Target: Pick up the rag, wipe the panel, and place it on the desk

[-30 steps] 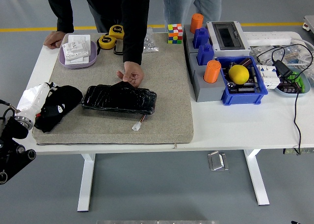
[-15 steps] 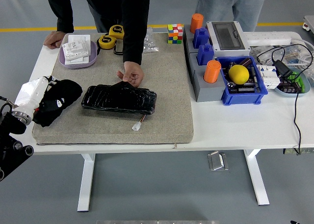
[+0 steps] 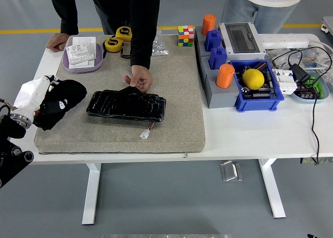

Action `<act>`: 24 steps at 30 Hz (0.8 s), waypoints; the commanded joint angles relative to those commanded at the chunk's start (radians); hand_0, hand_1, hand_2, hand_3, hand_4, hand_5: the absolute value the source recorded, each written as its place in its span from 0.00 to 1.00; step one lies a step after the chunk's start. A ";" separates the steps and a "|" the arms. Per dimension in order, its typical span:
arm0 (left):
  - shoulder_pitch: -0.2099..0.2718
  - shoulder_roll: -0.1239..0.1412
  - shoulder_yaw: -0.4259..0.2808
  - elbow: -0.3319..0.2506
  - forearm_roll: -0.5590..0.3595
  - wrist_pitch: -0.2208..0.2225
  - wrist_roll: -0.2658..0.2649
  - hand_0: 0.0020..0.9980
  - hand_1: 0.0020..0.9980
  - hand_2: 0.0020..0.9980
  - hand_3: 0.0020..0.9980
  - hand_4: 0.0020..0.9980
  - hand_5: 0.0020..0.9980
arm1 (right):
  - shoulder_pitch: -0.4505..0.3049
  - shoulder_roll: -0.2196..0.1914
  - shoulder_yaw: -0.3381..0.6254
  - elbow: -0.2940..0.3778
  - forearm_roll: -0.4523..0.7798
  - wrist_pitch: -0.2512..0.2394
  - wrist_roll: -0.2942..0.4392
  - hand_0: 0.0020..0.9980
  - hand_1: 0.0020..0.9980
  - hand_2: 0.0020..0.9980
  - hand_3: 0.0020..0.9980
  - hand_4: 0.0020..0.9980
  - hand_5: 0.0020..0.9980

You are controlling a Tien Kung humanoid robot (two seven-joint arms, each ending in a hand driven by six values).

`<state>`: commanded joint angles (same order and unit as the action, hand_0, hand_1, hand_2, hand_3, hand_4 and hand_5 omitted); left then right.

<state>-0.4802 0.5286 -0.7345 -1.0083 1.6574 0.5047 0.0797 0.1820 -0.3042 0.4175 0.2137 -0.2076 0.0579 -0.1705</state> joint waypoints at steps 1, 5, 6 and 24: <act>-0.002 0.002 -0.001 -0.004 0.003 -0.002 0.002 0.33 0.19 0.54 0.55 0.48 0.00 | 0.001 0.000 -0.001 0.000 0.001 0.000 0.000 0.79 0.69 0.72 0.66 1.00 0.50; -0.012 0.013 -0.005 -0.033 0.015 -0.013 0.019 0.33 0.19 0.54 0.55 0.48 0.00 | 0.002 -0.001 -0.002 0.000 0.002 0.000 0.000 0.79 0.69 0.72 0.66 1.00 0.50; -0.013 0.015 -0.008 -0.041 0.016 -0.016 0.025 0.33 0.18 0.54 0.55 0.47 0.00 | 0.002 -0.002 -0.002 -0.001 0.002 0.000 0.000 0.79 0.69 0.72 0.66 1.00 0.50; -0.036 -0.014 0.015 -0.112 0.046 -0.036 0.076 0.32 0.18 0.55 0.55 0.46 0.00 | -0.003 -0.006 -0.022 -0.009 0.025 0.004 0.003 0.79 0.69 0.72 0.66 1.00 0.50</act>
<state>-0.5166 0.5147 -0.7191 -1.1204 1.7035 0.4687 0.1554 0.1792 -0.3099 0.3956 0.2045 -0.1826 0.0620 -0.1672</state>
